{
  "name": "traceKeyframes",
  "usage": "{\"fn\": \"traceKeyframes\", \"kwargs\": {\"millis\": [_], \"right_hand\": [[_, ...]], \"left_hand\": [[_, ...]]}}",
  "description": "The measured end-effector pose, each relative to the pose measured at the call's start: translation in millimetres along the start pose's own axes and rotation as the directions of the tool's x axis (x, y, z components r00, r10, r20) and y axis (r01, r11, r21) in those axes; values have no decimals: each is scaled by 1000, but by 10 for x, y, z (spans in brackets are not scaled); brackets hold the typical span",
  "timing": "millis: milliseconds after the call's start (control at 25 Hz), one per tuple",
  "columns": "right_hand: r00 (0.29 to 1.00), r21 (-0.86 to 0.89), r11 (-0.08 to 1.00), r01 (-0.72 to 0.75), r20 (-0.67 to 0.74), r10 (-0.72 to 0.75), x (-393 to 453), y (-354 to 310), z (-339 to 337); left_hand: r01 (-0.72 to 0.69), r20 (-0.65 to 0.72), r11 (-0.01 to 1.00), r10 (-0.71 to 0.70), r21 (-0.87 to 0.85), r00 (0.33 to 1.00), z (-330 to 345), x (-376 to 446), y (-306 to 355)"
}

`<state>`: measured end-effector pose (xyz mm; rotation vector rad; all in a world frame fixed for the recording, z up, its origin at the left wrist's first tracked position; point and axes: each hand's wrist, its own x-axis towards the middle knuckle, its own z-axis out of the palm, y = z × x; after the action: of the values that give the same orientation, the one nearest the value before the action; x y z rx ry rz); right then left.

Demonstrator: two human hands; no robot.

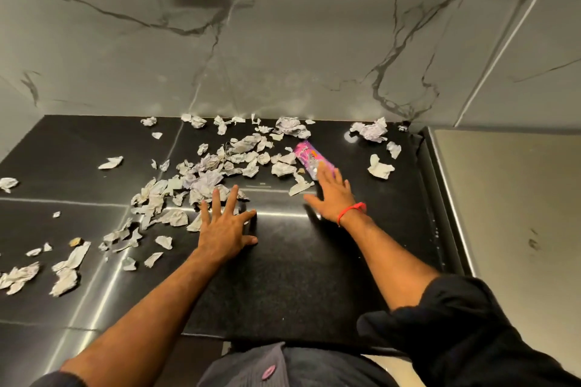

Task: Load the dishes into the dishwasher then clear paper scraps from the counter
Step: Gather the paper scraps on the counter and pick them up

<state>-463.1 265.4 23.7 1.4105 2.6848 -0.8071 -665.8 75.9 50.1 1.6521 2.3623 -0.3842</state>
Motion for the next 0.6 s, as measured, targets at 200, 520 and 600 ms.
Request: {"fn": "traceKeyframes", "kwargs": {"millis": [200,520,600], "right_hand": [[968,-61,969,237,93,-231,-330,-603,566],[893,368,905,211,-449,-26,-141,463,-192],[905,147,989,34,-424,31,53,907,-439]], "left_hand": [[-43,-172,962,-3,-268,985,102,-7,252],[38,-27,979,-44,-199,999,282,236,150],[82,-34,974,-92,-209,995,291,275,-78]]}}
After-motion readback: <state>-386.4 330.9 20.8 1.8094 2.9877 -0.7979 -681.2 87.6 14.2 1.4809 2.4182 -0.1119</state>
